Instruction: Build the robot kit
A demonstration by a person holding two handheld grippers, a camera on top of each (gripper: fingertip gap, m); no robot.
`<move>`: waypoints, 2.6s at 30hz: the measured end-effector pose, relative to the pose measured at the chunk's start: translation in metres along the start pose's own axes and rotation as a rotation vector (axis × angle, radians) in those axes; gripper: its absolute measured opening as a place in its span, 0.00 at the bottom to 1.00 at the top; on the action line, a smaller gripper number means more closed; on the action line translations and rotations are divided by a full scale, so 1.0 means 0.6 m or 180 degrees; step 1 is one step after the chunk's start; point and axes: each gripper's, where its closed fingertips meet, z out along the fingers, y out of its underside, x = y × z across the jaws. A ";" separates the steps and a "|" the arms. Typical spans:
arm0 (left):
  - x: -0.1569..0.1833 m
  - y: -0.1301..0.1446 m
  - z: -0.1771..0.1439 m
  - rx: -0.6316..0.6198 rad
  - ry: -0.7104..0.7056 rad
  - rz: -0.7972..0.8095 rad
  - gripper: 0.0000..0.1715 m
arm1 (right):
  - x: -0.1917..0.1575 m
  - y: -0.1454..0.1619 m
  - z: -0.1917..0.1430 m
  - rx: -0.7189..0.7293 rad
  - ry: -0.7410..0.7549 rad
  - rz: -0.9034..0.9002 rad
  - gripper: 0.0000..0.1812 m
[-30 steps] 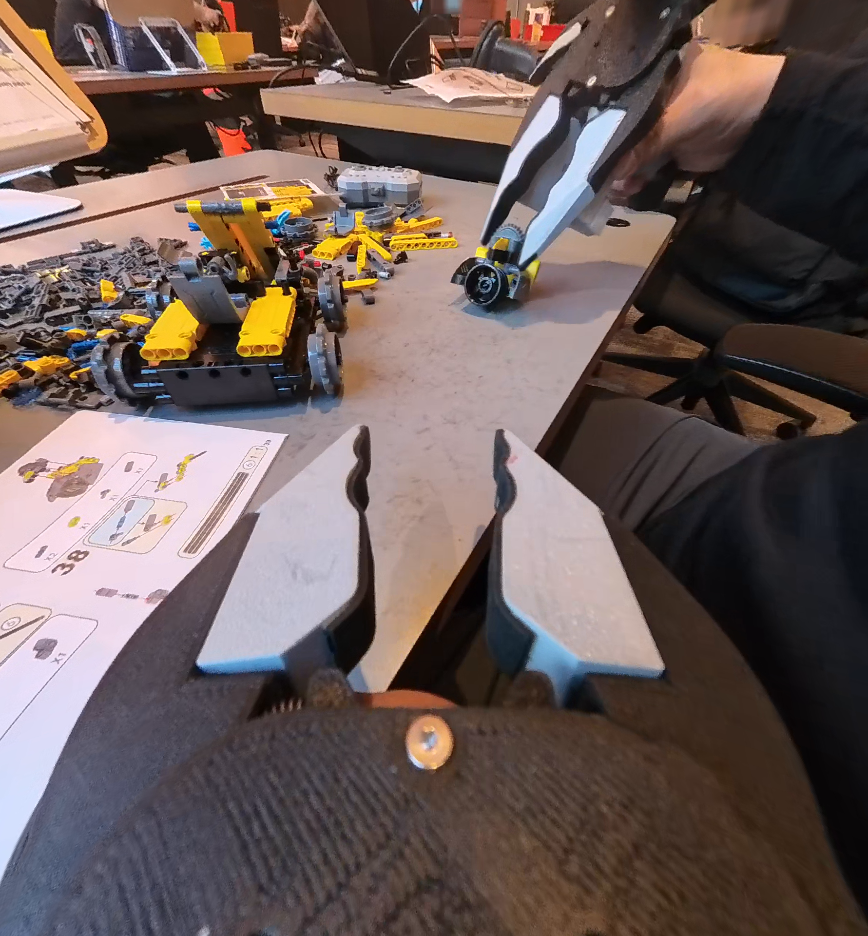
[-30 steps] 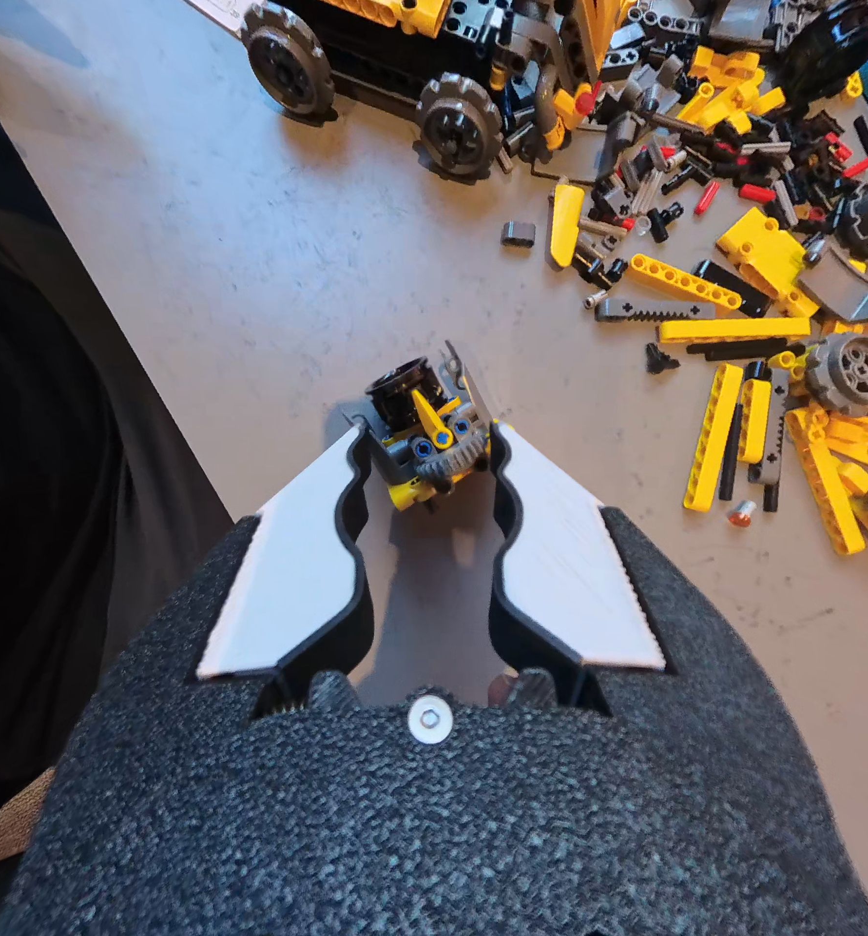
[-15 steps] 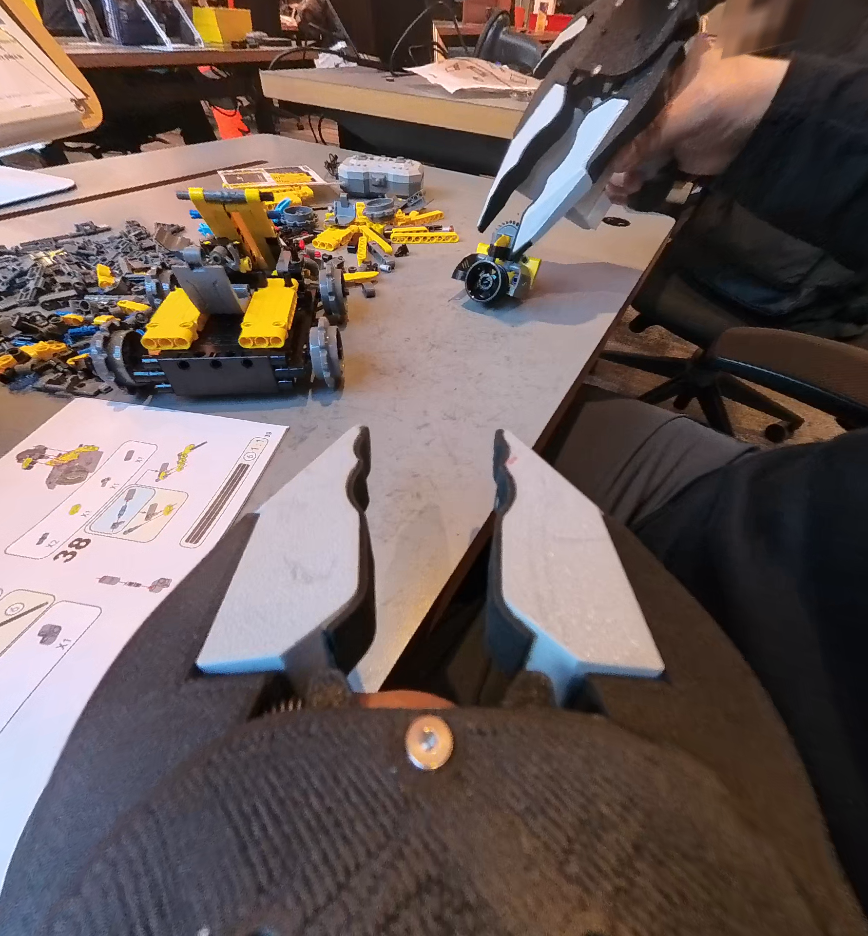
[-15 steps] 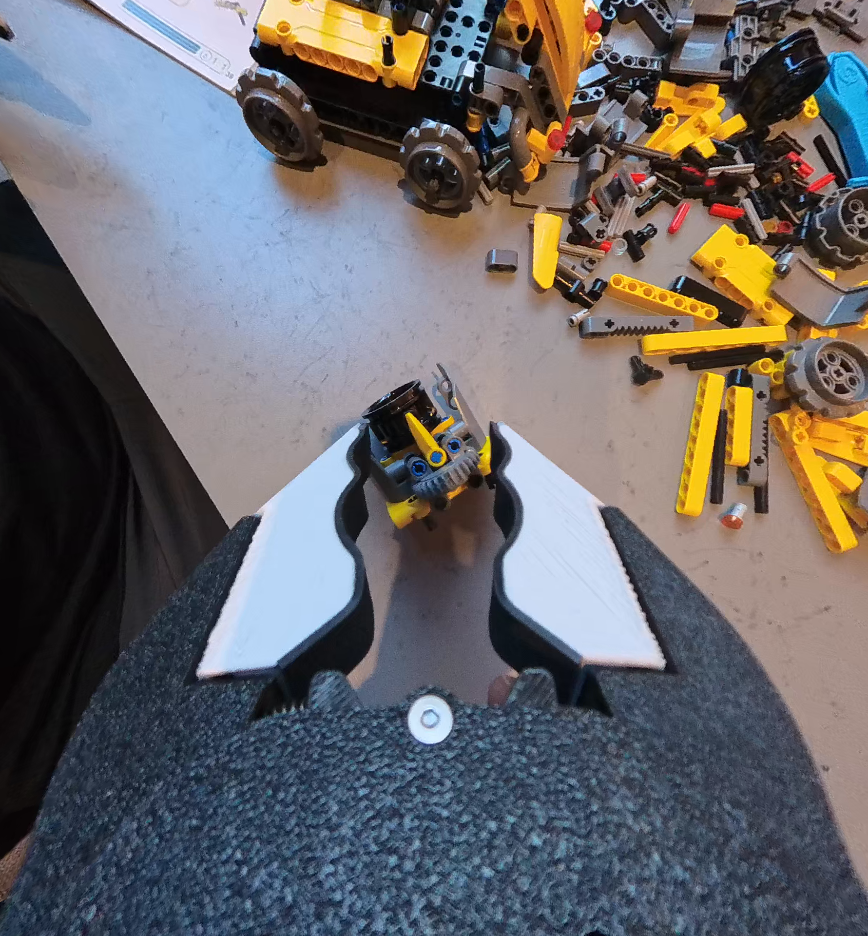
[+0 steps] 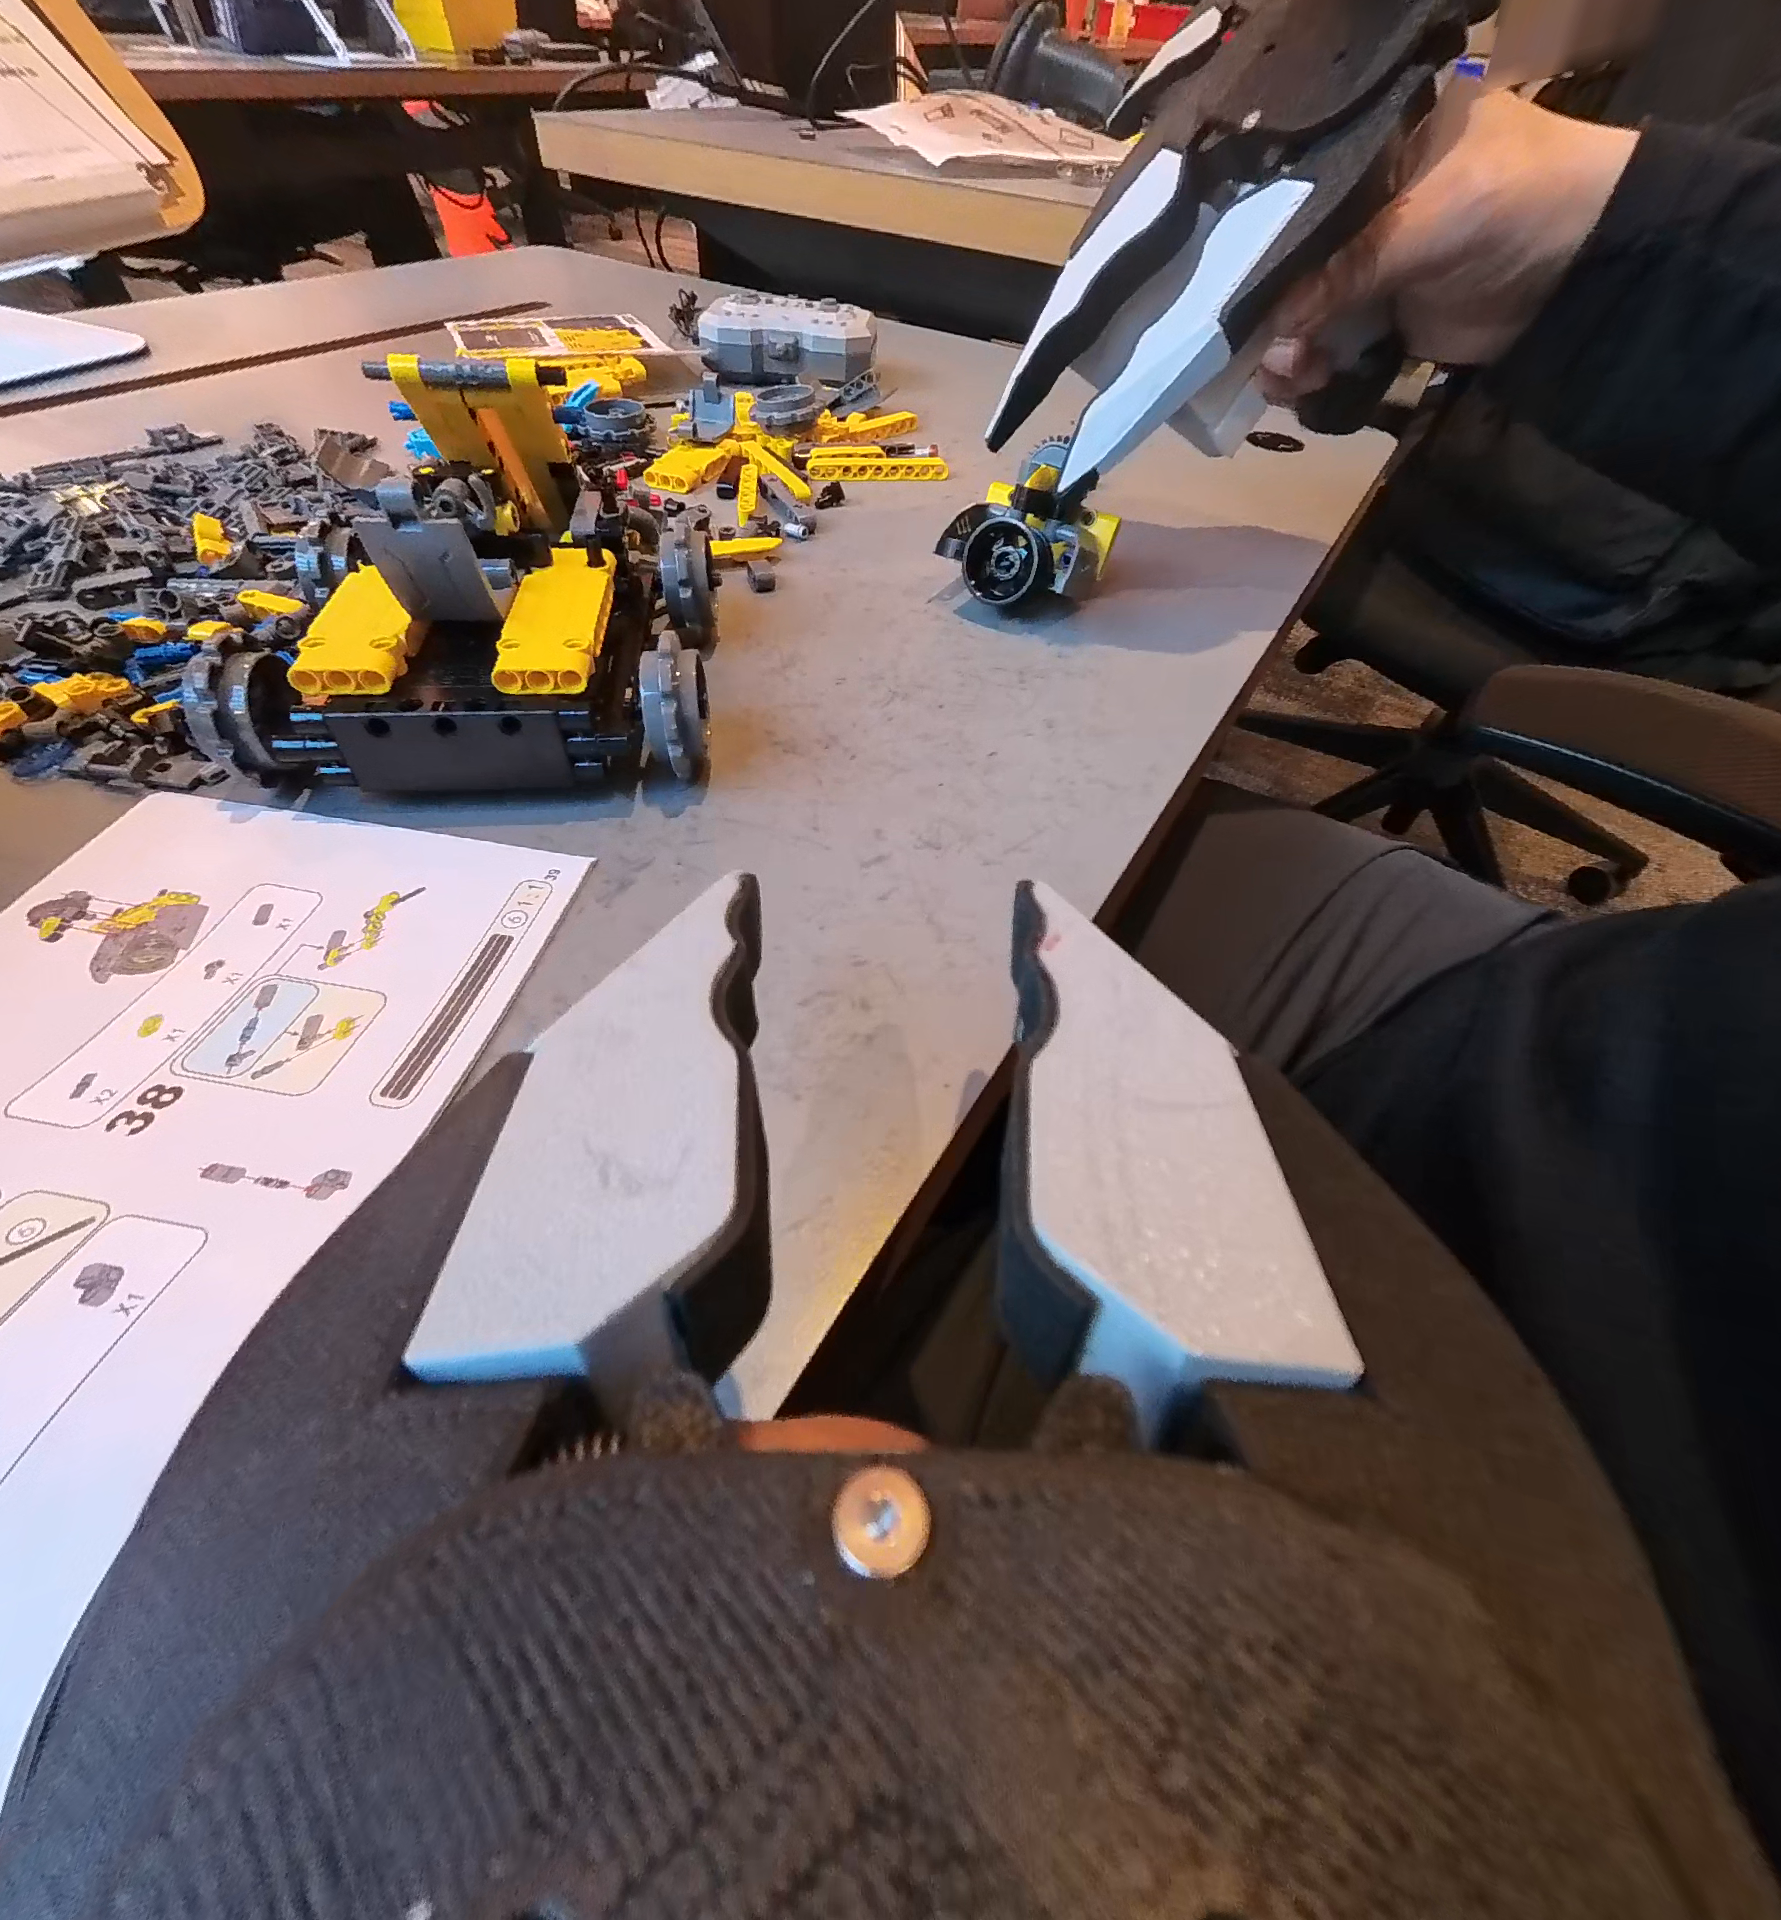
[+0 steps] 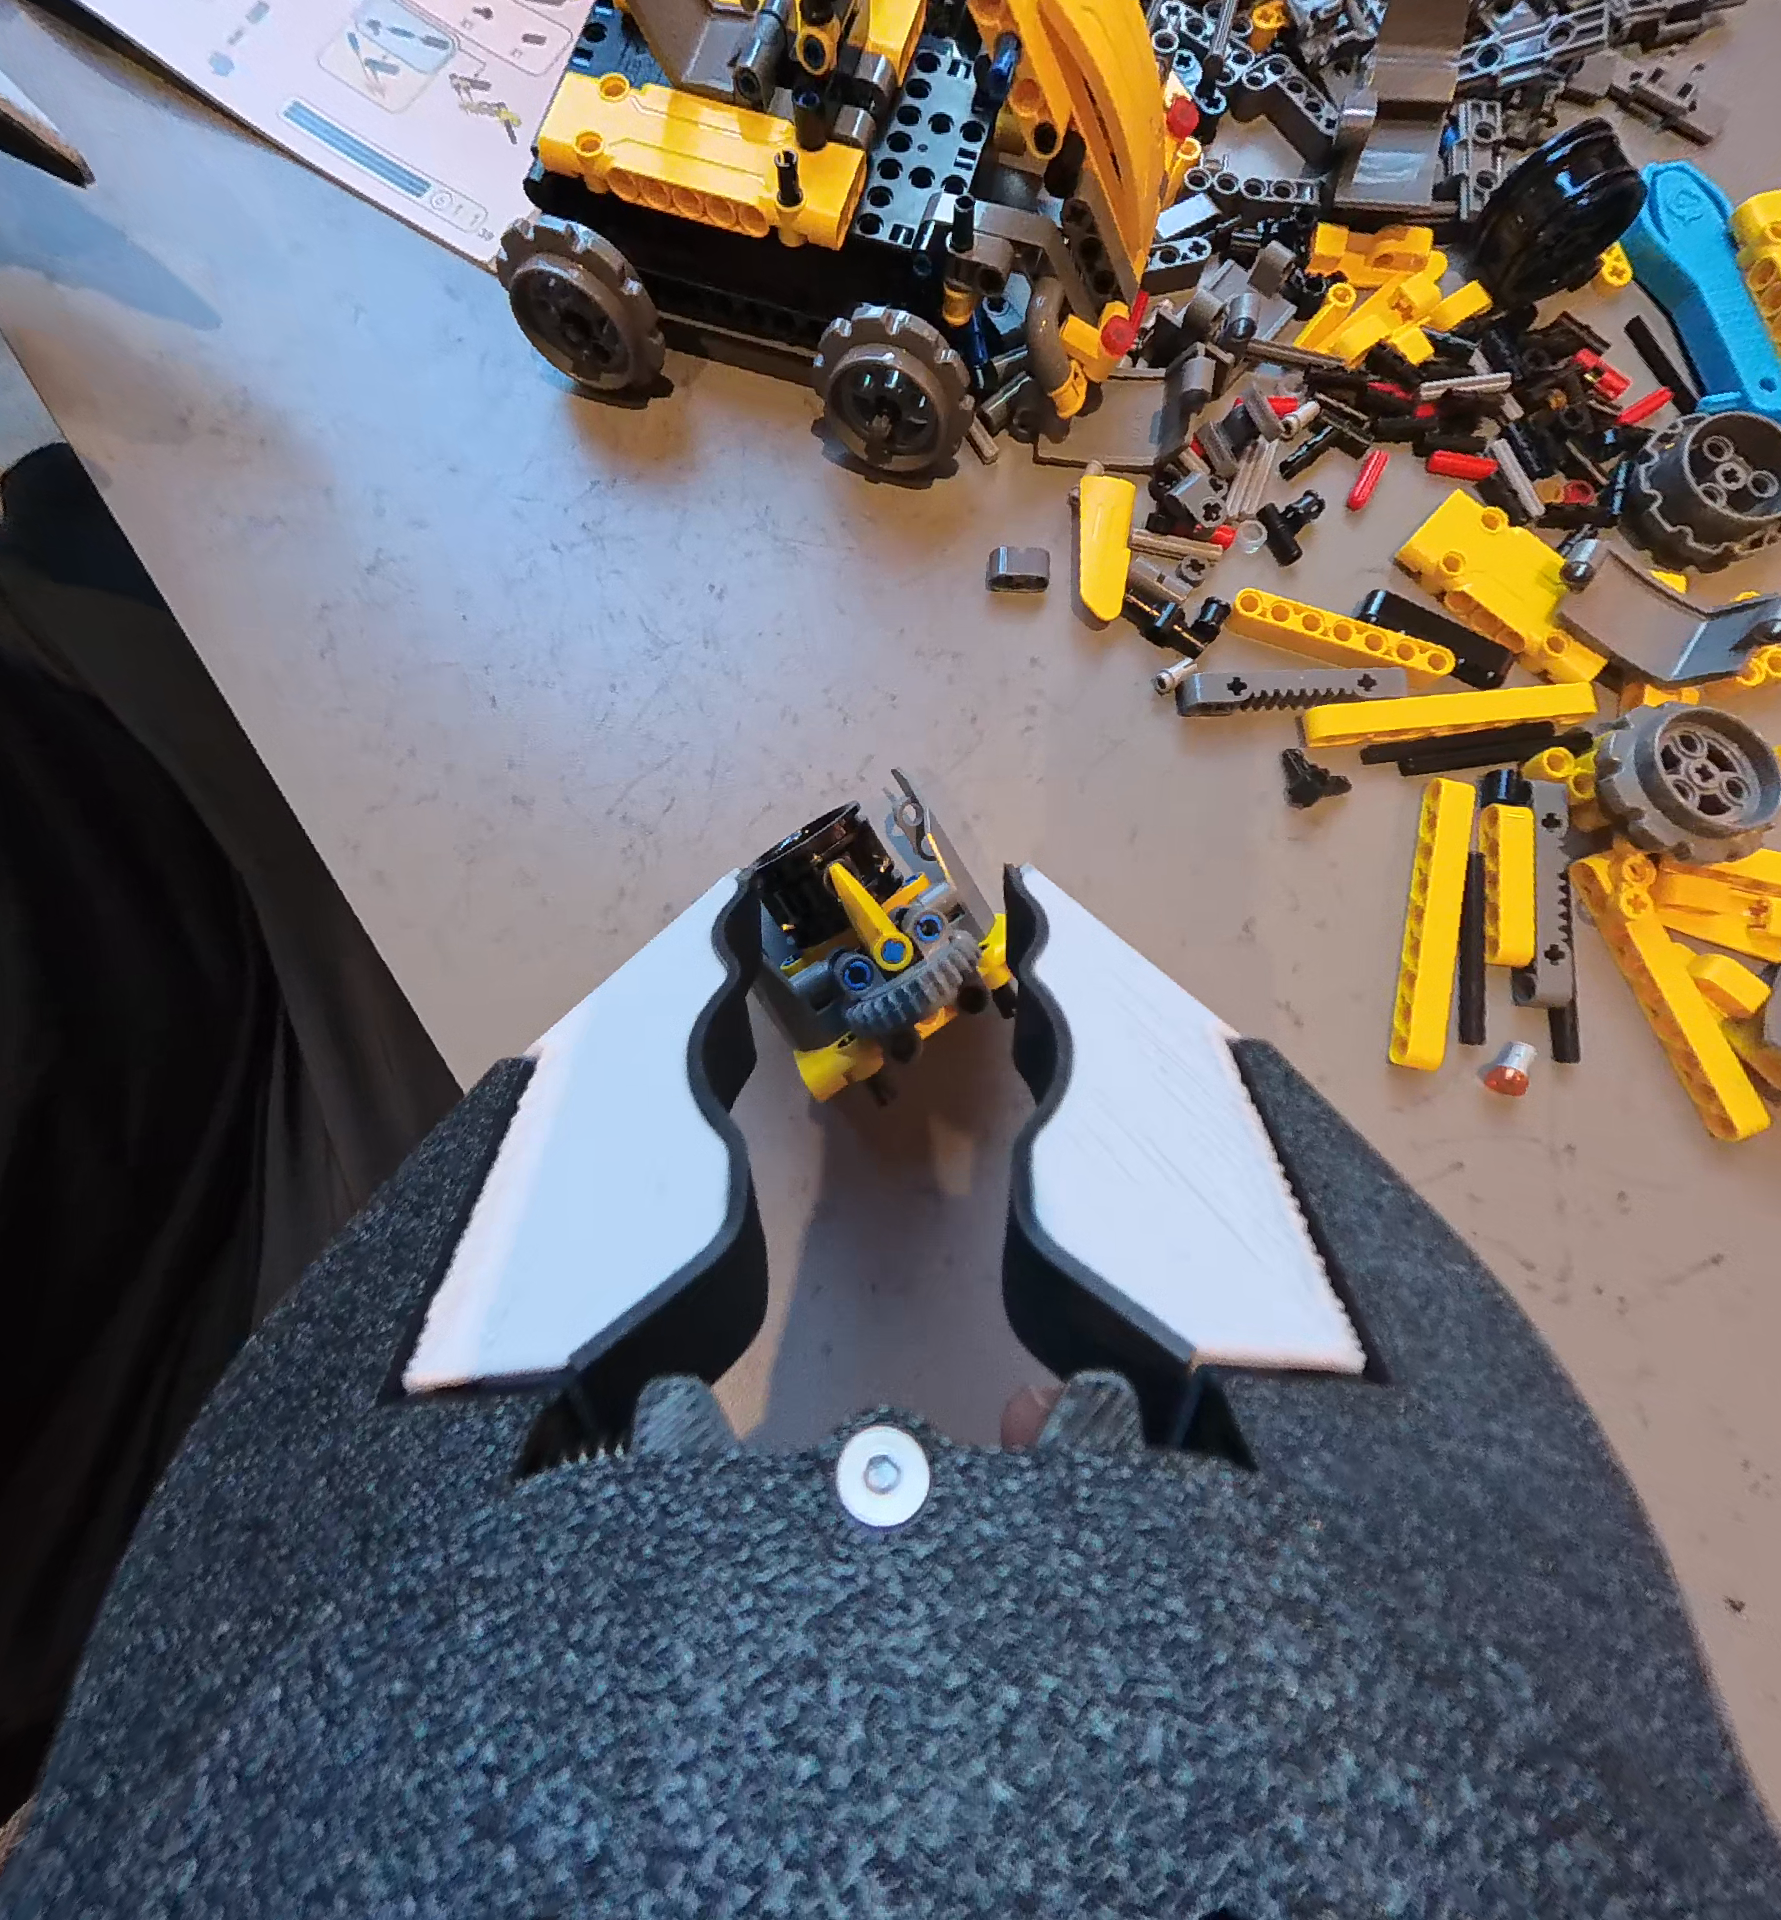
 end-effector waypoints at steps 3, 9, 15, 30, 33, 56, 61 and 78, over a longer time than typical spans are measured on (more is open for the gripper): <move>0.000 0.000 0.000 0.0002 -0.0008 0.0009 0.27 | 0.001 0.001 -0.001 0.0024 0.0015 0.0006 0.26; 0.000 0.001 0.001 -0.0002 0.0000 -0.0008 0.27 | 0.006 0.000 -0.016 0.0149 0.0059 0.0062 0.26; 0.001 0.002 0.001 -0.0017 0.0006 0.0001 0.27 | 0.038 0.032 -0.038 0.0114 0.0288 0.0294 0.24; 0.004 0.016 0.012 -0.0121 0.0012 -0.0016 0.27 | 0.060 0.082 -0.067 0.0420 0.0324 0.0748 0.24; 0.002 0.019 0.013 -0.0138 0.0009 -0.0040 0.27 | 0.052 0.072 -0.061 0.0464 0.0277 0.0710 0.24; 0.003 0.010 0.006 -0.0079 0.0010 -0.0009 0.27 | 0.001 -0.019 0.028 -0.0120 0.0100 -0.0120 0.21; -0.001 0.009 0.004 -0.0069 -0.0005 -0.0027 0.27 | -0.003 -0.049 0.021 0.0011 0.0129 -0.0210 0.22; 0.009 0.017 0.012 -0.0132 0.0050 -0.0026 0.27 | 0.004 0.030 -0.093 0.0595 0.0469 0.0440 0.31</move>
